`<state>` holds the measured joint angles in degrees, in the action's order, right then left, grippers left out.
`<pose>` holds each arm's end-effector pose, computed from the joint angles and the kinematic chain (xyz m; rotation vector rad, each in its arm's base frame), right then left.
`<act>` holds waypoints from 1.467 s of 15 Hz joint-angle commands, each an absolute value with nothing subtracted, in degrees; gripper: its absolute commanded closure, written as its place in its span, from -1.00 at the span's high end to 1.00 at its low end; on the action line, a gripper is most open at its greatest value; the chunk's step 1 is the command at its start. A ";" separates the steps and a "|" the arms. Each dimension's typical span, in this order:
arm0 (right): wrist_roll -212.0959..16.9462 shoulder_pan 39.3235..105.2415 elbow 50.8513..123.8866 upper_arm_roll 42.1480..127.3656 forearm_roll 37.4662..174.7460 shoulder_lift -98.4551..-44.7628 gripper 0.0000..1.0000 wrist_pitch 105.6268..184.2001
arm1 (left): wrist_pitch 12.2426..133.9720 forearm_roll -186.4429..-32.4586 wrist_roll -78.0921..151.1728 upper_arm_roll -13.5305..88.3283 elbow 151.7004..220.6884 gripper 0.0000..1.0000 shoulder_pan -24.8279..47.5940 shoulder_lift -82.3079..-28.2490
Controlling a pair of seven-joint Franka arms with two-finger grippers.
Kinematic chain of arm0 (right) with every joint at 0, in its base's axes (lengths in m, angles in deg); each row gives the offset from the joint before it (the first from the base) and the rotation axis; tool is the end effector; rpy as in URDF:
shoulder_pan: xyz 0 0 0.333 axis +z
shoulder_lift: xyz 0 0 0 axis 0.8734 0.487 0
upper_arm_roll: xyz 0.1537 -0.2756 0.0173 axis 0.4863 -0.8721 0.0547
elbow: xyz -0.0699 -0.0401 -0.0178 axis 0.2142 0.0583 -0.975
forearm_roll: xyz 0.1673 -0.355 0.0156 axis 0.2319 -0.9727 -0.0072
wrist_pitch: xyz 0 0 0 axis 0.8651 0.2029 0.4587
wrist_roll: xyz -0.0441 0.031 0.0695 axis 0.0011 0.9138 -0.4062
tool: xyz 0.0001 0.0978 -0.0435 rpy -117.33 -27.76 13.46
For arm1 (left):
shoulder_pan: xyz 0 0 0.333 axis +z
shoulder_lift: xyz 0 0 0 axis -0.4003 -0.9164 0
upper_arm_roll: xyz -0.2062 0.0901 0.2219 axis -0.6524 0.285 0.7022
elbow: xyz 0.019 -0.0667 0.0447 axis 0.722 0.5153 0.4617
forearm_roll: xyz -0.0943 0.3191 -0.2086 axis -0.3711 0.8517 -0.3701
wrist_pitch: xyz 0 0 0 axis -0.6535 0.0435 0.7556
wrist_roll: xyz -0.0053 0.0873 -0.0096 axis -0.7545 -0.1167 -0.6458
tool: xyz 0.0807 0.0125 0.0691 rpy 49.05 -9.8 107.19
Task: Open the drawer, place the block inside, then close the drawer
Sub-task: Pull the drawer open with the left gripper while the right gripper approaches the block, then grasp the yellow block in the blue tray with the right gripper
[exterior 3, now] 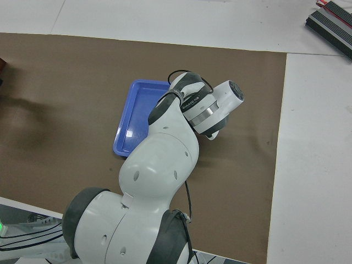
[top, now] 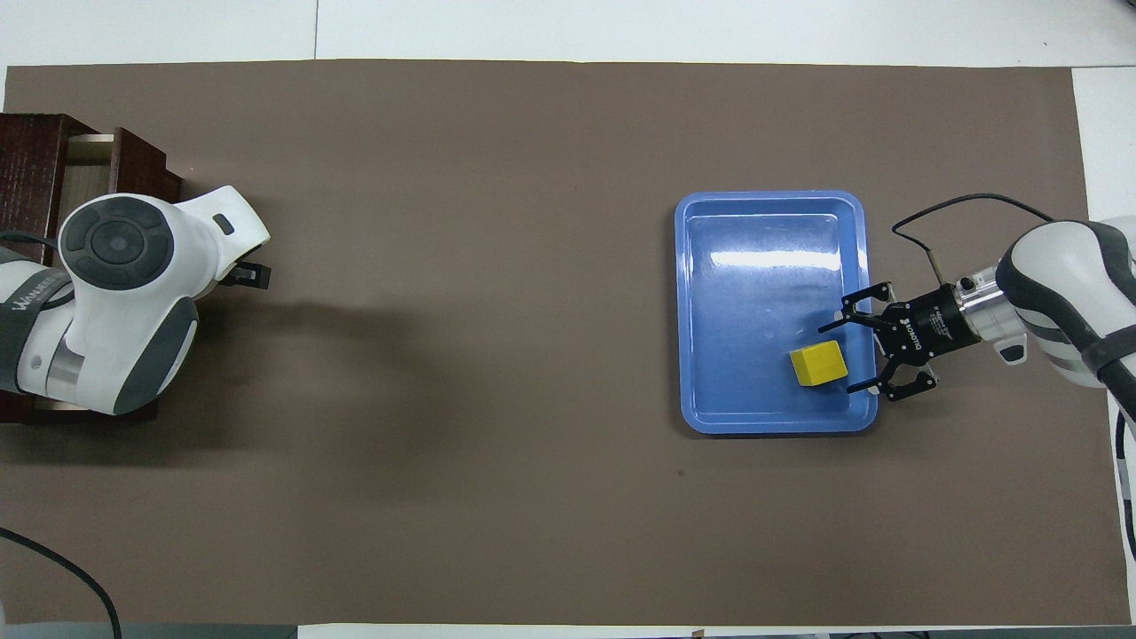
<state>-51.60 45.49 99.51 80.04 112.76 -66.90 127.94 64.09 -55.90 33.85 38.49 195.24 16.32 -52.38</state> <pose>0.5346 -0.0670 0.2608 -2.0746 1.4394 0.9512 0.5734 -0.0796 0.3847 -2.7469 0.3327 -0.1994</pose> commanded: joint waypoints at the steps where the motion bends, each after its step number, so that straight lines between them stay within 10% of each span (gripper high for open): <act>1: -52.67 45.74 100.69 80.28 114.19 -67.44 -0.33 129.53 | 62.87 -57.42 35.68 38.67 196.35 1.00 13.93 -51.46; 3: -51.79 46.18 100.34 80.28 114.28 -67.44 -1.00 129.53 | 62.69 -57.51 36.12 38.67 196.26 1.00 13.41 -51.37; 17: -23.32 57.15 82.49 81.25 115.23 -73.75 -1.00 121.01 | 60.58 -59.97 39.29 38.58 195.65 1.00 9.10 -51.37; 22: -18.74 62.43 82.41 81.25 122.17 -76.23 -1.00 121.97 | 51.65 -65.49 38.85 38.67 184.44 1.00 9.28 -55.05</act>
